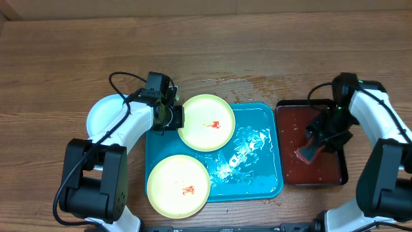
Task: Clean dirty plates on tray and stack at the side
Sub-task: 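Grasp the green-orange sponge from the dark tray with the right gripper, then scrub the upper yellow plate with the sponge in the right gripper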
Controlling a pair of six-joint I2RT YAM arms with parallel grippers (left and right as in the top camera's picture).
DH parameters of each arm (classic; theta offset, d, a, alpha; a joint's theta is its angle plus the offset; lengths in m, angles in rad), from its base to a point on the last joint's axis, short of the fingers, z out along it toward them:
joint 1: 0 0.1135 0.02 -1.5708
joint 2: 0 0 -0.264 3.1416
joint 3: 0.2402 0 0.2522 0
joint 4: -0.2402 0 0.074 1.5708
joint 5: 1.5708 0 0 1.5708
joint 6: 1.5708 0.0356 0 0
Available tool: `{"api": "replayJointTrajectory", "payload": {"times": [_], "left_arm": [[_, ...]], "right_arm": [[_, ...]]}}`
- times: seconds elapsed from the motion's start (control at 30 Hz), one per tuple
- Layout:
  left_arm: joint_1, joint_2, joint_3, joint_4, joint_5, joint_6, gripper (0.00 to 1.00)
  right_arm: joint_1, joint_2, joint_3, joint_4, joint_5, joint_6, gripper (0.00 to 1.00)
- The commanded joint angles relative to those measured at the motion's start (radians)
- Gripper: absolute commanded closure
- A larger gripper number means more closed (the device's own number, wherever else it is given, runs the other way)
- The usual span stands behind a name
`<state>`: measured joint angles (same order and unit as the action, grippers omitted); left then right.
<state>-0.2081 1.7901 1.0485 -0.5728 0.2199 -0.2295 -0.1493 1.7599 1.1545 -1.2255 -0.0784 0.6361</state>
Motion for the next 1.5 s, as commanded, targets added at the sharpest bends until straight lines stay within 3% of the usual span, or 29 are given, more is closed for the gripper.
{"api": "replayJointTrajectory", "payload": {"times": [0.0,0.23,0.37,0.63,0.7,1.0,1.33,1.47], "left_arm": [[-0.005,0.022,0.000,-0.003,-0.021,0.009,0.96],[-0.005,0.022,0.000,-0.003,-0.021,0.008,0.96],[-0.005,0.022,0.000,-0.003,-0.021,0.005,0.96],[-0.005,0.022,0.000,-0.006,-0.021,0.005,0.96],[-0.005,0.022,0.000,-0.006,-0.021,0.005,0.96],[-0.005,0.022,0.000,-0.018,-0.020,0.005,0.96],[-0.023,0.022,0.000,-0.037,0.047,0.063,0.96],[-0.048,0.022,0.000,-0.050,0.109,0.138,0.96]], "right_arm": [[-0.030,-0.009,-0.039,0.032,-0.003,0.001,0.52],[-0.031,-0.009,-0.091,0.101,-0.023,-0.021,0.57],[-0.030,-0.009,-0.096,0.129,-0.056,-0.042,0.69],[-0.030,0.001,-0.132,0.172,-0.055,-0.042,0.71],[-0.029,0.010,-0.148,0.187,-0.055,-0.042,0.96],[-0.029,0.012,-0.109,0.176,-0.081,-0.121,0.96],[-0.029,-0.050,0.180,0.006,-0.080,-0.200,0.96],[-0.026,-0.051,0.249,-0.046,-0.080,-0.238,0.96]]}}
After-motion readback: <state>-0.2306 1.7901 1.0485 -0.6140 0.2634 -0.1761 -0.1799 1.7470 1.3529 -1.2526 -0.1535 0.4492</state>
